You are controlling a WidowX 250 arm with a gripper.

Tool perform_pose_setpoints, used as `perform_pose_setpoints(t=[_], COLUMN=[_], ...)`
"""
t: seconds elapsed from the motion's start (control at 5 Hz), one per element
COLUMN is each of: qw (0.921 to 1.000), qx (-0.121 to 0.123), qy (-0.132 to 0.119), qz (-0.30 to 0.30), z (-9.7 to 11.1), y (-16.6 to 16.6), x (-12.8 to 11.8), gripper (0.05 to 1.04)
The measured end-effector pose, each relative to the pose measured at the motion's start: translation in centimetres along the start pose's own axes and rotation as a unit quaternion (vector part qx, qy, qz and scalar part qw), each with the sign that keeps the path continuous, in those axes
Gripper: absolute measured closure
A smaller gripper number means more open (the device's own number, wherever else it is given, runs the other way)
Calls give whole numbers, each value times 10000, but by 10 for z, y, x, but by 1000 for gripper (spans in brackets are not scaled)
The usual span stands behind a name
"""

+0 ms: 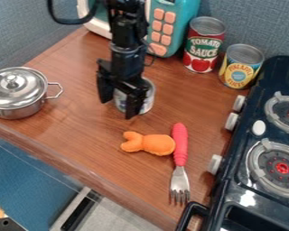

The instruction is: Move the can to the top right side of the table

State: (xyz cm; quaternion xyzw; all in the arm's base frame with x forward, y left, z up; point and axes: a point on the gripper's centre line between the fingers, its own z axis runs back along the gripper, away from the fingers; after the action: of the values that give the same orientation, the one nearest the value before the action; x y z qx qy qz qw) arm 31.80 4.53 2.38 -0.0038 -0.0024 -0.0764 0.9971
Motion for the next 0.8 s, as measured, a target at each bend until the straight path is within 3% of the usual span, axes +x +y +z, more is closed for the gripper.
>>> perform_pose_setpoints(t=[0.4, 0.6, 0.8], qw=[9989, 9979, 9975], qx=[-444, -510, -480], qy=[110, 82, 106], qz=[-136, -402, -508], z=[-7, -4, -3], y=[-27, -43, -52], x=[45, 67, 68], gripper=[84, 84, 84])
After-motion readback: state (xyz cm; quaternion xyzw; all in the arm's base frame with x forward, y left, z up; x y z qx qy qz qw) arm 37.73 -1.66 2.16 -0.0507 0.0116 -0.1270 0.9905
